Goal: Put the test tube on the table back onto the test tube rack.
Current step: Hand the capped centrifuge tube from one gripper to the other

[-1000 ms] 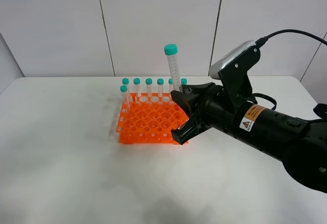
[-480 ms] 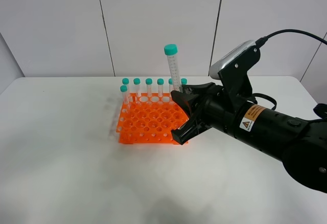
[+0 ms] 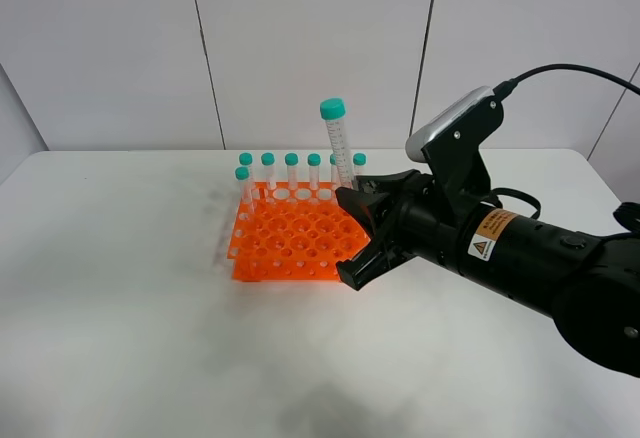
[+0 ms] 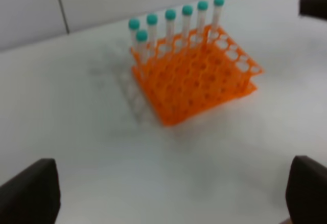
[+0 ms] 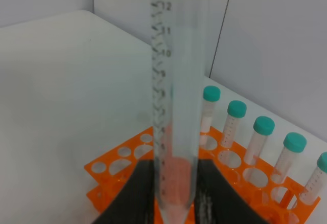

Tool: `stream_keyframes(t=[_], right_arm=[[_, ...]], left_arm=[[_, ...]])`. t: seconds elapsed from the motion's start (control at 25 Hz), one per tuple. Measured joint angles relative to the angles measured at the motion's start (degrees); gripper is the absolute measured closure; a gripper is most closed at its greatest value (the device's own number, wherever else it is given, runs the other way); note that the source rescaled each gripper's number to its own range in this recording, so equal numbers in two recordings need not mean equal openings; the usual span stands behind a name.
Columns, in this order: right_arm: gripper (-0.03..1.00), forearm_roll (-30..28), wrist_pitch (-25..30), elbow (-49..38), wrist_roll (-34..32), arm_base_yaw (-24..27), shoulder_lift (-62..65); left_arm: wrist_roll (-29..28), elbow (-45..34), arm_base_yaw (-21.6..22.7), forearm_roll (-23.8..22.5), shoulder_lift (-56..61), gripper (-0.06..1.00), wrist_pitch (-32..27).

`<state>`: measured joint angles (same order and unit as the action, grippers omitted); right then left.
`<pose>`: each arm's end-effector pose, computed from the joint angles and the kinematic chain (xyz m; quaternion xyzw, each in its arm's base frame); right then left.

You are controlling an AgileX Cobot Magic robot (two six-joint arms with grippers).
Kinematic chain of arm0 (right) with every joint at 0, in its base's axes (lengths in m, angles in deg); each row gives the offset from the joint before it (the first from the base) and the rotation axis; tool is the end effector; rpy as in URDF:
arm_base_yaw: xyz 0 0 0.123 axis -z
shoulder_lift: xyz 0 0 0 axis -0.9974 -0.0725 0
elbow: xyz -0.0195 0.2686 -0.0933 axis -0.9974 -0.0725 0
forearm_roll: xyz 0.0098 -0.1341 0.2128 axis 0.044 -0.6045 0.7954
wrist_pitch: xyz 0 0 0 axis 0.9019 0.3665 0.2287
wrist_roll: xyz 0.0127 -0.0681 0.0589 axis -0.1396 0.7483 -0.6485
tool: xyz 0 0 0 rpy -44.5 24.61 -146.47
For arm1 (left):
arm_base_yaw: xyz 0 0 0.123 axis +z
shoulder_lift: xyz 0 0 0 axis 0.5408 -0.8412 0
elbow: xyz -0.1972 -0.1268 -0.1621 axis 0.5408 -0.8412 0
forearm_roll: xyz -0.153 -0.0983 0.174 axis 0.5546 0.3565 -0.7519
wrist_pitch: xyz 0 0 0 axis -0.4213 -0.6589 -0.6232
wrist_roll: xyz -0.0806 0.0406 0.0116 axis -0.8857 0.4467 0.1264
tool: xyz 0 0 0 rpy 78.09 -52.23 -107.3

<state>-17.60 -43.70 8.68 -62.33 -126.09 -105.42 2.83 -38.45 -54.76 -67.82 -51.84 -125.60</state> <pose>0.2050 0.1688 0.2277 -0.3097 0.7213 0.1563 0.5995 -0.0127 0.0005 0.3571 0.1911 0.7958 -0.1139 0.5632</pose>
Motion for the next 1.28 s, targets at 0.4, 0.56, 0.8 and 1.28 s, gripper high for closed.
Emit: stream_keyframes(t=[0.4,0.56,0.8,1.28], right_arm=[[0.95,0.0,0.01,0.0,0.0,0.0,0.0],[0.95,0.0,0.12,0.0,0.0,0.0,0.0],[0.95,0.0,0.12,0.0,0.0,0.0,0.0],[0.95,0.0,0.14,0.0,0.0,0.0,0.0]], left_arm=[[1.86,7.0,-12.45,0.0,-18.54,-0.06,7.64],[2.13,8.82,-15.23,0.16,-27.55,-0.06,12.76],[6.51,11.09,-15.28,5.05,-41.37,-0.06,23.03],[22.53,13.48,-15.28,21.57,-58.5,-0.06,36.3]])
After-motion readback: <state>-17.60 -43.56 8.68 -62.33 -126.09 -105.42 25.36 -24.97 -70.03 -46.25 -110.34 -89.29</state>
